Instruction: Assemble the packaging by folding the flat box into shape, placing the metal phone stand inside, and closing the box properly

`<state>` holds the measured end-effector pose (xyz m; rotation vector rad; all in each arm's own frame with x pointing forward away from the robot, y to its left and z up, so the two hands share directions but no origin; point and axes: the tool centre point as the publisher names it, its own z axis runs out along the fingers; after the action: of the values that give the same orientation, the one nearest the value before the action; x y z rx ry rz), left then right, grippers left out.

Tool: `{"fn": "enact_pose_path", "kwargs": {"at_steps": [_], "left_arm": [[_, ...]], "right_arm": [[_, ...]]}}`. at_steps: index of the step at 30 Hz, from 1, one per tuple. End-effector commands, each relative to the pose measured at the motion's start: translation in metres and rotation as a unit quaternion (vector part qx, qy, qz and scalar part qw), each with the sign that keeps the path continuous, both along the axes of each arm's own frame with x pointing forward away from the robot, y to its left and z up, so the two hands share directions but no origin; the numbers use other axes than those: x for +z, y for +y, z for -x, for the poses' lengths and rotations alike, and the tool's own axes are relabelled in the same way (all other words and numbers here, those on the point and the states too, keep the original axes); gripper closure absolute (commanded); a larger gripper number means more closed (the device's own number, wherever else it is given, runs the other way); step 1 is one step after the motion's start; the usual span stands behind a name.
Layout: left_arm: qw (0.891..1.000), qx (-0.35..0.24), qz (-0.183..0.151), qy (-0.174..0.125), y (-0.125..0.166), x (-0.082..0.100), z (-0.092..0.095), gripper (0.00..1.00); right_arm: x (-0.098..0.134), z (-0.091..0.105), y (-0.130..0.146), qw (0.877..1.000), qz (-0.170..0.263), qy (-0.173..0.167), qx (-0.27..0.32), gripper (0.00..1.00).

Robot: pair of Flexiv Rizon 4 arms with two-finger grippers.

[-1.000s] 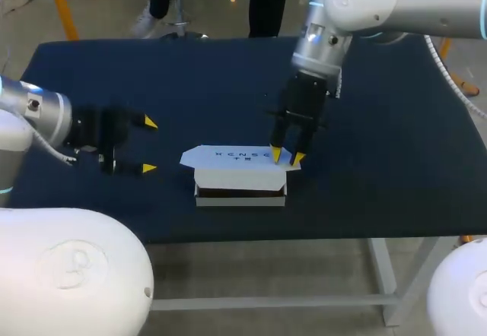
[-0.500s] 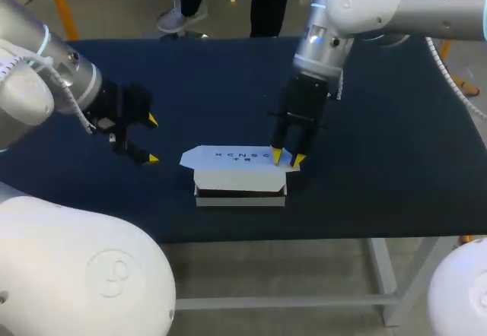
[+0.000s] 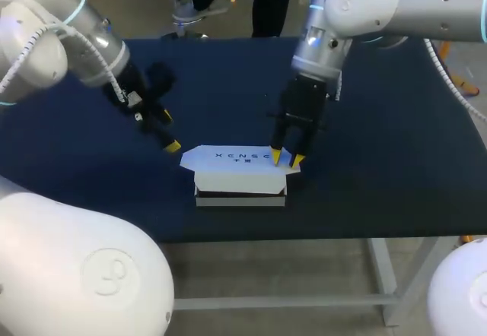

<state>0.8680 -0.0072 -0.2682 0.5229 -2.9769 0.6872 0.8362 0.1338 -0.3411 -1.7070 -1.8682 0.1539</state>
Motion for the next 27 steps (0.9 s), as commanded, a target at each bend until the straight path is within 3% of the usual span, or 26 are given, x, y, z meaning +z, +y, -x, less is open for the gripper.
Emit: {"fn": "enact_pose_path", "kwargs": {"at_steps": [1, 2, 4, 5, 6, 20, 21, 22, 24, 25, 27], "left_arm": [[0.969, 0.194, -0.055, 0.145, -0.009, -0.005, -0.006, 0.00], [0.966, 0.204, -0.053, 0.148, -0.010, -0.004, -0.004, 0.00], [0.945, 0.291, -0.077, 0.127, -0.010, -0.005, -0.005, 0.00], [0.945, 0.289, -0.074, 0.131, -0.009, -0.005, -0.003, 0.00], [0.916, 0.372, -0.114, 0.094, -0.008, -0.006, -0.002, 0.00], [0.916, 0.372, -0.114, 0.094, -0.008, -0.006, -0.002, 0.00], [0.905, 0.394, -0.118, 0.107, -0.009, -0.008, -0.005, 0.00], [0.887, 0.424, -0.124, 0.136, -0.011, -0.010, -0.009, 0.00], [0.876, 0.434, -0.125, 0.170, -0.013, -0.015, -0.011, 0.00], [0.853, 0.469, -0.124, 0.192, -0.015, -0.018, -0.013, 0.00], [0.830, 0.493, -0.131, 0.225, -0.017, -0.020, -0.014, 0.00]], "right_arm": [[-0.001, 0.001, -0.001, 1.000, -0.001, -0.001, -0.001, 0.56], [-0.001, 0.001, -0.001, 1.000, 0.000, -0.001, -0.001, 0.56], [-0.002, 0.001, -0.002, 1.000, 0.000, -0.002, -0.002, 0.57], [-0.002, 0.001, -0.002, 1.000, 0.000, -0.002, -0.003, 0.57], [-0.002, 0.001, -0.002, 1.000, 0.001, -0.003, -0.004, 0.56], [-0.002, 0.002, -0.003, 1.000, -0.002, -0.009, -0.006, 0.56], [-0.002, 0.002, -0.004, 1.000, -0.004, -0.010, -0.009, 0.56], [-0.002, 0.001, -0.004, 1.000, -0.005, -0.010, -0.010, 0.56], [-0.003, 0.001, -0.005, 1.000, -0.007, -0.010, -0.012, 0.56], [-0.004, 0.001, -0.005, 1.000, -0.007, -0.010, -0.012, 0.56], [-0.006, 0.001, -0.005, 1.000, -0.006, -0.008, -0.013, 0.56]]}}
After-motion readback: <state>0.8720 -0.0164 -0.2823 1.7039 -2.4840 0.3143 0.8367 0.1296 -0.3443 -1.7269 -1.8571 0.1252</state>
